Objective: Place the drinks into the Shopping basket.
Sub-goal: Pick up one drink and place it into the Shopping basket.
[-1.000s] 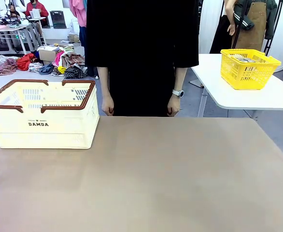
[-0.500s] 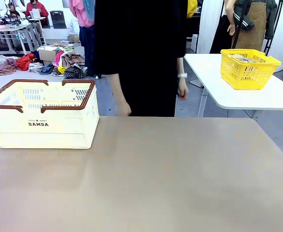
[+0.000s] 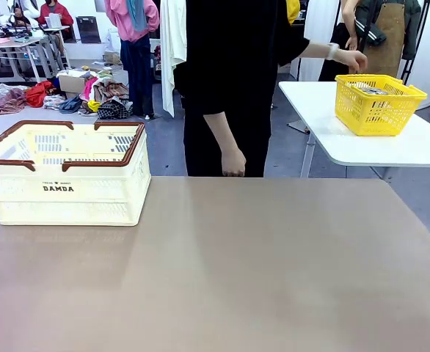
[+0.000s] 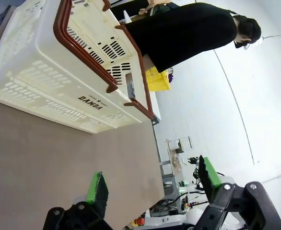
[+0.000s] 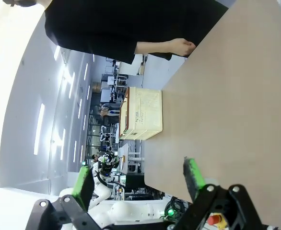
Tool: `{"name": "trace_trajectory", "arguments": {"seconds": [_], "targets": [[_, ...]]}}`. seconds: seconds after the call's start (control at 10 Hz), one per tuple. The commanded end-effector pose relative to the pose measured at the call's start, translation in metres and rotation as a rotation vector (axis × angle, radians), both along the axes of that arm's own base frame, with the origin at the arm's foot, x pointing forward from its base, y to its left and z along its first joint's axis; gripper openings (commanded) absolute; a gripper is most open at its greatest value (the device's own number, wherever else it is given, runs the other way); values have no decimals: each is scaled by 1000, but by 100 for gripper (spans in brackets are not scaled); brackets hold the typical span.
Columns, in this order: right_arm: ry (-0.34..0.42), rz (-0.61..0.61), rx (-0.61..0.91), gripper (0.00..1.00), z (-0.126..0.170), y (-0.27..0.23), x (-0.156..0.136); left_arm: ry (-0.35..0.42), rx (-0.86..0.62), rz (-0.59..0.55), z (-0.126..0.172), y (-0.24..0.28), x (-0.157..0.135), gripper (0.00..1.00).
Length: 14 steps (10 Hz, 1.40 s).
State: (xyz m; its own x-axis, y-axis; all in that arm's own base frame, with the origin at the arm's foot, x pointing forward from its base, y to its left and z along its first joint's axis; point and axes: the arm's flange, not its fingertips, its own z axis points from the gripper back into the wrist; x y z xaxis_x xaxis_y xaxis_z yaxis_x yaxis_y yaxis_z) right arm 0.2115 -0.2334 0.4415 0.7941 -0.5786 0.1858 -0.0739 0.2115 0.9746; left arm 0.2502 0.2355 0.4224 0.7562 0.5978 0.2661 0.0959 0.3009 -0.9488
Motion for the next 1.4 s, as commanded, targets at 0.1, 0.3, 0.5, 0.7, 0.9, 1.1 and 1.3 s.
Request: {"name": "trace_trajectory", "arguments": {"seconds": [0.1,0.3,0.5,0.7,0.9,1.1,1.3], "targets": [[-31,-7,7,100,3,0,3,-1,-6,-7,3,1,-1,100],[-31,-7,7,100,3,0,3,-1,-6,-7,3,1,-1,100],[-31,-7,7,100,3,0,3,-1,-6,-7,3,1,-1,100],[-31,-7,7,100,3,0,3,-1,-6,-7,3,1,-1,100],[-31,-7,7,100,3,0,3,-1,-6,-7,3,1,-1,100],[-31,-7,7,100,3,0,3,-1,-6,-7,3,1,-1,100],[-31,-7,7,100,3,0,3,-1,-6,-7,3,1,-1,100]]}}
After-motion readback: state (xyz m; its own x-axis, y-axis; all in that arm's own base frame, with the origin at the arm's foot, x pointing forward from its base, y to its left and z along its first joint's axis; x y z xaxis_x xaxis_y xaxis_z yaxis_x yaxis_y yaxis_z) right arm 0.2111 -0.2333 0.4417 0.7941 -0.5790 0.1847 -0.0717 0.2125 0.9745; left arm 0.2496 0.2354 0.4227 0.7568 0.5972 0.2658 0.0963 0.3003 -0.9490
